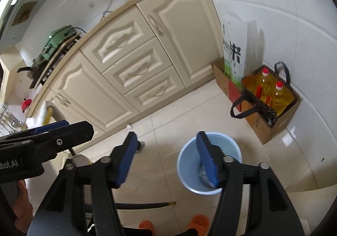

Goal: Collect trash
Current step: 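Grasp the bread snack package with the left tool while the right grasps a clear bag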

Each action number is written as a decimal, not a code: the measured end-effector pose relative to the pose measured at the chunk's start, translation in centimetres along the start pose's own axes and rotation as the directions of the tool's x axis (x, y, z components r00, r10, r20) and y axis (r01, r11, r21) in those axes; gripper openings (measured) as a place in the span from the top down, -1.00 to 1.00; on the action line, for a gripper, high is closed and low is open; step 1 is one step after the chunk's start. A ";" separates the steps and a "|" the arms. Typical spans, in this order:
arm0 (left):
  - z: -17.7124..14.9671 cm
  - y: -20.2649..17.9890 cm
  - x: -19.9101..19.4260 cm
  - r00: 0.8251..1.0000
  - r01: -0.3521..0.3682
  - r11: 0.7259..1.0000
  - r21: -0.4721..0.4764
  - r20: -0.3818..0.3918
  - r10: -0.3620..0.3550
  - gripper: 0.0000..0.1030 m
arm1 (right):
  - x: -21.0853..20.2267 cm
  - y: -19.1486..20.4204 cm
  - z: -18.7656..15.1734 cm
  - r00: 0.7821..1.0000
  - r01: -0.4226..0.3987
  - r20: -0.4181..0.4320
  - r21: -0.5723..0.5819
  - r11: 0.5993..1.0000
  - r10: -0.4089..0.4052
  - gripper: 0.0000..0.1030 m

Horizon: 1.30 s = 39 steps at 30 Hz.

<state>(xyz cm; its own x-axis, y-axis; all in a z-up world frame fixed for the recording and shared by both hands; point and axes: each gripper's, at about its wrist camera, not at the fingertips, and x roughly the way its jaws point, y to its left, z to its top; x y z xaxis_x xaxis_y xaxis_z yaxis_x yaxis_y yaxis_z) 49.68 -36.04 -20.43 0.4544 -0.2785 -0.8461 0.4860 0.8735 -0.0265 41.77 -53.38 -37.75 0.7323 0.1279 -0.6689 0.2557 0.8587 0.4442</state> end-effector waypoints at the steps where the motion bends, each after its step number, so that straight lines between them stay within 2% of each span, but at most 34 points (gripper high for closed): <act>1: -0.4 0.5 -1.4 1.000 0.005 1.000 -0.005 0.019 -0.005 -0.38 | -1.2 1.0 0.1 1.000 -0.005 0.013 -0.015 1.000 0.005 -0.25; 3: -1.4 1.5 -4.4 0.998 0.006 1.000 -0.011 0.060 -0.005 -0.47 | -2.8 2.6 0.3 0.999 -0.016 0.033 -0.039 0.999 0.017 -0.34; 6: -3.2 3.8 -9.6 0.991 -0.001 1.000 -0.028 0.136 0.005 -0.49 | -5.8 6.1 0.6 0.996 -0.029 0.080 -0.095 0.995 0.036 -0.52; 9: -5.4 6.3 -14.1 0.980 0.000 0.999 -0.053 0.197 0.011 -0.56 | -8.0 9.3 0.7 0.992 -0.044 0.107 -0.148 0.988 0.060 -0.56; 12: -8.1 9.7 -19.0 0.963 -0.031 0.996 -0.081 0.264 0.052 -0.64 | -9.6 13.2 0.8 0.989 -0.050 0.125 -0.213 0.976 0.078 -0.69; 16: -12.0 15.2 -24.2 0.935 -0.067 0.987 -0.145 0.336 0.113 -0.75 | -10.8 19.1 0.5 0.984 -0.073 0.134 -0.306 0.949 0.119 -0.73; 18: -13.7 18.0 -25.8 0.928 -0.079 0.981 -0.175 0.348 0.137 -0.77 | -10.8 22.2 0.3 0.982 -0.090 0.125 -0.357 0.930 0.143 -0.76; 25: -19.4 29.3 -31.0 0.916 -0.130 0.933 -0.334 0.320 0.242 -0.77 | -8.4 32.9 0.0 0.976 -0.165 0.040 -0.518 0.840 0.216 -0.80; 30: -22.7 36.5 -33.7 0.904 -0.197 0.885 -0.422 0.270 0.330 -0.77 | -5.1 38.4 -0.4 0.971 -0.207 -0.027 -0.593 0.778 0.237 -0.85; 34: -23.3 40.6 -32.5 0.904 -0.270 0.857 -0.439 0.192 0.383 -0.78 | -1.6 41.5 -1.1 0.970 -0.229 -0.085 -0.625 0.747 0.226 -0.85; 36: -23.2 42.0 -30.3 0.920 -0.296 0.858 -0.420 0.116 0.374 -0.78 | 0.1 42.3 -1.2 0.971 -0.234 -0.109 -0.633 0.738 0.214 -0.85; 37: -23.5 42.6 -29.3 0.922 -0.311 0.857 -0.412 0.088 0.377 -0.78 | 1.4 42.9 -1.4 0.971 -0.236 -0.124 -0.639 0.732 0.206 -0.85; 39: -22.9 43.0 -27.3 0.930 -0.306 0.875 -0.376 0.079 0.359 -0.78 | 3.0 43.5 -1.6 0.971 -0.240 -0.144 -0.647 0.723 0.193 -0.85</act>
<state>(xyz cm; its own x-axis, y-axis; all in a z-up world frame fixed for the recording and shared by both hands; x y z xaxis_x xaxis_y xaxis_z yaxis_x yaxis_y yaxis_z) 41.07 18.30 -10.69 0.6560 0.0229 -0.7544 0.0056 0.9994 0.0352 54.09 -14.84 -21.42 0.6694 0.3614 -0.6490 -0.3993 0.9118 0.0959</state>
